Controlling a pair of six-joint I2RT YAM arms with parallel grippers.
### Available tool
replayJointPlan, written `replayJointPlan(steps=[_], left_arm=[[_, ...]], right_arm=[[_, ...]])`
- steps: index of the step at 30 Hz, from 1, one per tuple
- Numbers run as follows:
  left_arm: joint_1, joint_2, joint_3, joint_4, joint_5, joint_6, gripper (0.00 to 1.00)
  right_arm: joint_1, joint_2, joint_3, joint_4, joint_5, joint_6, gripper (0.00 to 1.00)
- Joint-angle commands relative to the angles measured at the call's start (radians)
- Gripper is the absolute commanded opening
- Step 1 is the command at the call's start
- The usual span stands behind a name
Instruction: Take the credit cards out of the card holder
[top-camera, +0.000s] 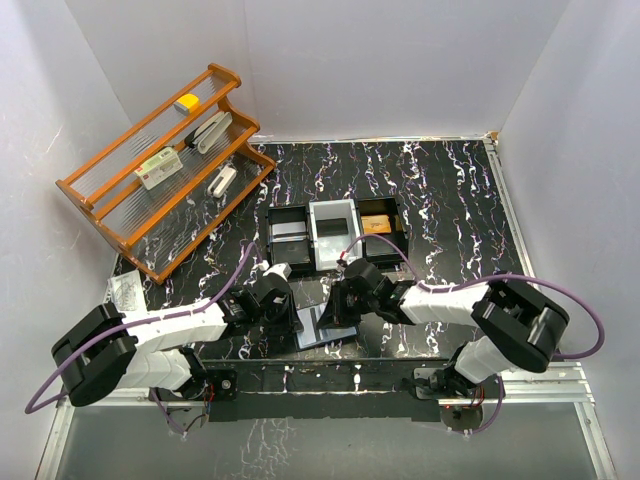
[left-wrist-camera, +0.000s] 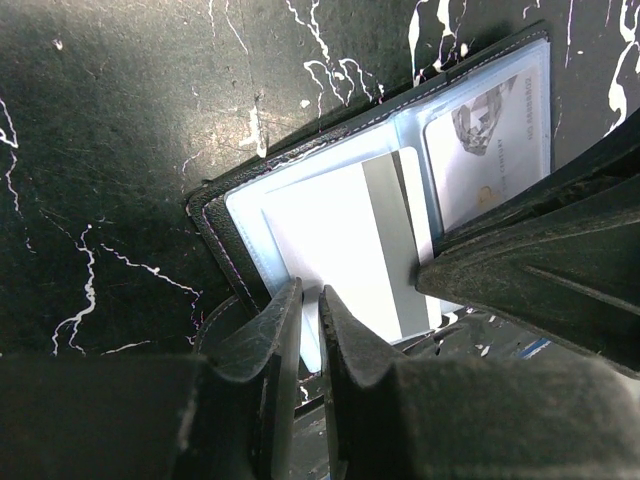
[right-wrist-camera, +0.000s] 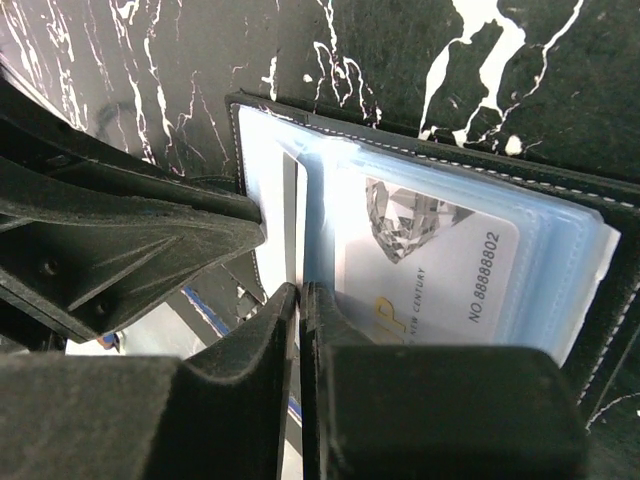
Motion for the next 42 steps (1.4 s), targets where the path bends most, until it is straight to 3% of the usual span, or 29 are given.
replayJointPlan(steps=[1,16,28,37,42], left_arm=[[-0.007,0.007,-0.008,-0.105,-0.033,0.047,0.13],[-0.008,0.008,-0.04,-0.096,-0.044,0.039,0.12],[-0.008,-0.004,-0.028,-0.099,-0.035,0.055,0.13],[-0.007,-0.028,-0.007,-0.153,-0.05,0.057,0.12],[-0.007,-0.05,0.008,-0.182,-0.061,0.057,0.12]], right_arm=[[-0.011,-0.05,-0.004,0.109,-0.036,0.013,0.02],[-0.062,-0.058,-0.037,0.091,-0.085,-0.043,0.0],[-0.07,-0.032,-0.028,0.12,-0.083,-0.035,0.17],[-0.076,-0.042,-0.022,0.055,-0.025,-0.063,0.02],[-0.082,-0.072,-0.032,0.019,-0.004,-0.051,0.0]])
